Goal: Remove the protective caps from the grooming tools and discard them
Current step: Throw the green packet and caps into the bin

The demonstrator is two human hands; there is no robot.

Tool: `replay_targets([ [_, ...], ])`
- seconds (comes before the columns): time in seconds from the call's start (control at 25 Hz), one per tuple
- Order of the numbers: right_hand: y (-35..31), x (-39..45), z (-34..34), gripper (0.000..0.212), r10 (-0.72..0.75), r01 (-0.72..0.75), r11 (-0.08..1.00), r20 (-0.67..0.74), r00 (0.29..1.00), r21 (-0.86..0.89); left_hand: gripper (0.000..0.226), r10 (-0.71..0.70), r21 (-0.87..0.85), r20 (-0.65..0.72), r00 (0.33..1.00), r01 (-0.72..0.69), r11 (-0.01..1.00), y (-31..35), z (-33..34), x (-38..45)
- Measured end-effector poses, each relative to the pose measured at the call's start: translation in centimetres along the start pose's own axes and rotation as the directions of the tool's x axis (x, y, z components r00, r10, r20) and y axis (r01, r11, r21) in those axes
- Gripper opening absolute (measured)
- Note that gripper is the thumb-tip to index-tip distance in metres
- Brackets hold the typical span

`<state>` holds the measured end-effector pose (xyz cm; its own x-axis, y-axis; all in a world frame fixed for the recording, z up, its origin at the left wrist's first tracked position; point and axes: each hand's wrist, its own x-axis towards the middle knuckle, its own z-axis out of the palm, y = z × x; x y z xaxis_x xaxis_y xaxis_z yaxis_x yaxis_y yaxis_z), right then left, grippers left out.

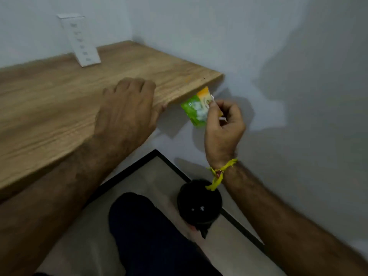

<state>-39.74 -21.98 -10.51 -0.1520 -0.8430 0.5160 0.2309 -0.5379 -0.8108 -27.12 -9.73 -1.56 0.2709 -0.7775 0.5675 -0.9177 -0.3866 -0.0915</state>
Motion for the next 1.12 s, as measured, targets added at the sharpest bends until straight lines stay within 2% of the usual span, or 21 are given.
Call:
replay_targets([
  [0.08, 5.5, -1.5, -3.7, 0.005, 0.120, -0.124, 0.981, -0.040, 0.992, -0.148, 0.050, 0.001, 0.079, -0.006, 1.000, -0.001, 0.997, 2.3, 1.8, 0.7],
  [0.16, 11.0, -3.9, -6.4, 0.007, 0.260, -0.235, 0.908, 0.026, 0.965, -0.348, 0.049, 0.060, 0.103, -0.052, 0.997, -0.054, 0.993, 4.9, 4.0, 0.8],
  [0.24, 15.8, -6.3, -8.2, 0.011, 0.434, -0.312, 0.775, 0.104, 0.895, -0.550, 0.044, 0.258, 0.089, -0.093, 0.962, -0.250, 0.964, 7.4, 7.5, -0.4],
  [0.28, 17.8, -7.5, -8.9, 0.013, 0.513, -0.321, 0.705, 0.142, 0.847, -0.632, 0.041, 0.333, 0.060, -0.065, 0.941, -0.329, 0.942, 8.1, 10.1, -1.6],
  [0.32, 19.4, -8.5, -9.5, 0.015, 0.575, -0.303, 0.643, 0.183, 0.798, -0.703, 0.038, 0.350, 0.019, 0.009, 0.937, -0.350, 0.937, 8.3, 12.9, -3.2],
  [0.36, 20.9, -9.4, -10.1, 0.018, 0.622, -0.266, 0.586, 0.214, 0.753, -0.765, 0.037, 0.307, -0.025, 0.116, 0.945, -0.306, 0.952, 7.8, 15.7, -5.1],
  [0.44, 23.5, -10.6, -11.2, 0.021, 0.683, -0.198, 0.496, 0.240, 0.690, -0.845, 0.035, 0.153, -0.088, 0.324, 0.934, -0.132, 0.987, 6.0, 21.1, -10.0],
  [0.56, 26.1, -11.5, -12.8, 0.022, 0.758, -0.133, 0.387, 0.233, 0.609, -0.912, 0.035, 0.001, -0.098, 0.591, 0.807, 0.070, 0.993, 2.6, 26.1, -16.6],
  [0.64, 27.9, -11.8, -13.3, 0.025, 0.795, -0.103, 0.329, 0.216, 0.567, -0.939, 0.040, -0.077, -0.104, 0.694, 0.716, 0.206, 0.973, 1.4, 27.7, -18.8],
  [0.72, 29.1, -11.6, -13.3, 0.025, 0.818, -0.098, 0.308, 0.211, 0.536, -0.946, 0.041, -0.117, -0.107, 0.677, 0.727, 0.255, 0.961, 1.1, 28.8, -19.1],
  [0.8, 29.9, -11.3, -12.9, 0.027, 0.809, -0.088, 0.307, 0.211, 0.549, -0.948, 0.038, -0.097, -0.115, 0.649, 0.755, 0.224, 0.968, 1.3, 29.4, -19.0],
  [0.92, 30.0, -10.9, -12.6, 0.040, 0.725, -0.069, 0.314, 0.192, 0.662, -0.947, 0.034, -0.062, -0.101, 0.592, 0.804, 0.150, 0.983, 1.6, 29.2, -19.2],
  [1.0, 28.9, -10.6, -11.9, 0.040, 0.634, -0.106, 0.413, 0.202, 0.747, -0.904, 0.034, -0.053, -0.121, 0.493, 0.868, 0.128, 0.984, 1.5, 28.3, -18.9],
  [1.12, 25.3, -9.0, -9.3, 0.033, 0.381, -0.048, 0.666, 0.284, 0.880, -0.745, 0.035, 0.034, -0.203, 0.256, 0.966, 0.019, 0.979, 1.6, 25.3, -17.1],
])
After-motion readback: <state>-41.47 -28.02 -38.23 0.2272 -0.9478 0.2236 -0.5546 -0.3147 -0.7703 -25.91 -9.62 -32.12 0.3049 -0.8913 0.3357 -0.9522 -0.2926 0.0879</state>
